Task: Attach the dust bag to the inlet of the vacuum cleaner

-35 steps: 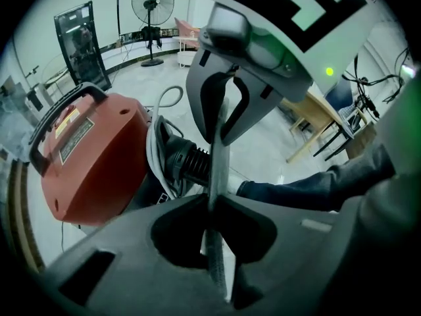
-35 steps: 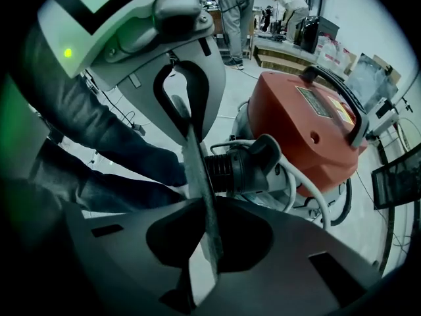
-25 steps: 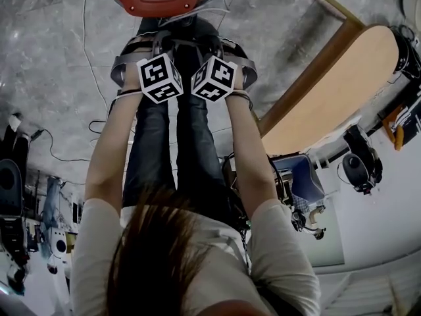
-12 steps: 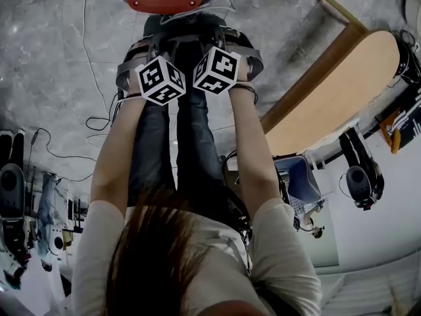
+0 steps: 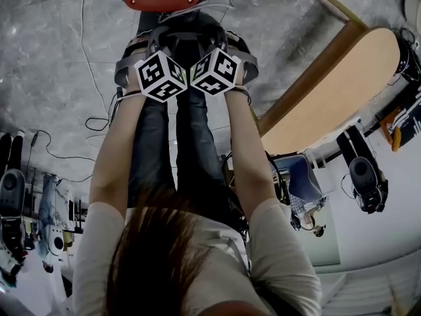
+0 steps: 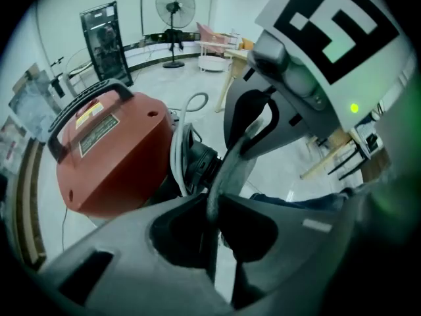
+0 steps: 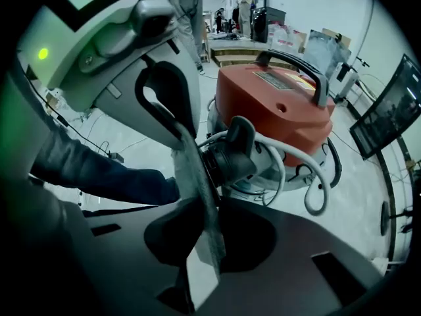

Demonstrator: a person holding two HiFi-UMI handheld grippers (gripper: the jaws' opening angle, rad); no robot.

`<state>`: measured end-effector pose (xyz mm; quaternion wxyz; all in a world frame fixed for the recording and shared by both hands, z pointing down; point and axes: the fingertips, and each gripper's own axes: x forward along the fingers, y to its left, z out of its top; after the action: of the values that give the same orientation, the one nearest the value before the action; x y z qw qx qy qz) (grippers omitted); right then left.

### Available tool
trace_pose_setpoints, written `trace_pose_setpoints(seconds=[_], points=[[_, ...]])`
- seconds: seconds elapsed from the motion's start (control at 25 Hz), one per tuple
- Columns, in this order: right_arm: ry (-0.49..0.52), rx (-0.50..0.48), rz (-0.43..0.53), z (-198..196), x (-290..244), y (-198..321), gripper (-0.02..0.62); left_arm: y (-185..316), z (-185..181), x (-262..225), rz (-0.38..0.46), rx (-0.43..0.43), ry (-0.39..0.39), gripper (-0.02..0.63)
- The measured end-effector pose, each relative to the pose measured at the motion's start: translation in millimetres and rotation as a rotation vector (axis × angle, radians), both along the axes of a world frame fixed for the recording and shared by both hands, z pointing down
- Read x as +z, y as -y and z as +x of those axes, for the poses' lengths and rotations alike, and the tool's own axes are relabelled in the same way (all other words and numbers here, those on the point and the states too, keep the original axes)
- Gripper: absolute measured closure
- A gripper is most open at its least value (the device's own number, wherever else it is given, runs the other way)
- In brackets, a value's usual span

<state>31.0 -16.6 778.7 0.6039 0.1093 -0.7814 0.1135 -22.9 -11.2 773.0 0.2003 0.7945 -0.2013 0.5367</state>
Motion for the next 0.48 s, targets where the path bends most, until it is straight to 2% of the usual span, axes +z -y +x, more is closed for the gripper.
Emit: trace_pose_setpoints(seconds=[0.12,0.24,0.36,0.48], points=[[-0.011,-0.097,0.011,-2,2,9,0.529,-7,2,-1,-0.009,-0.113,-0.043,0.554],[-0.014,-0.159,0.019,-4,1,13,0.529,-10,4,-1,-0.016,-0.152,-0.063,0.554],[-0.006,-0.093,0.033,-7,0,11,0.529,-6,-1,0,-0.016,-0.108,-0.046,0.549],[0.010,0.025,0.038,-3,-1,6,0.528,4,2,-2,-0.005,0.007,-0.031,0.540]])
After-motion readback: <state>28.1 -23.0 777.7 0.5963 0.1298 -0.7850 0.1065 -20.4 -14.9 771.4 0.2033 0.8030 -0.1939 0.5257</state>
